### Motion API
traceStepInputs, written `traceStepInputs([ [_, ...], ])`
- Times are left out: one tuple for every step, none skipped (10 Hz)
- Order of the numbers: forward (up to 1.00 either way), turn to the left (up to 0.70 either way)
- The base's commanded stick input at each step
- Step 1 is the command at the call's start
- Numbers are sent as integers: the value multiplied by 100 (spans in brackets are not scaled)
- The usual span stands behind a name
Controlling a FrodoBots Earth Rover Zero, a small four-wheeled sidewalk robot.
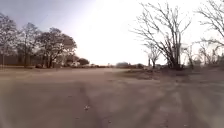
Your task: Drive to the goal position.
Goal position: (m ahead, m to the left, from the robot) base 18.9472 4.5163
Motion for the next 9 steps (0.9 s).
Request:
traceStepInputs([
  [69,0],
  [69,0],
  [69,0],
  [69,0],
  [69,0],
  [69,0],
  [69,0],
  [69,0],
  [69,0],
])
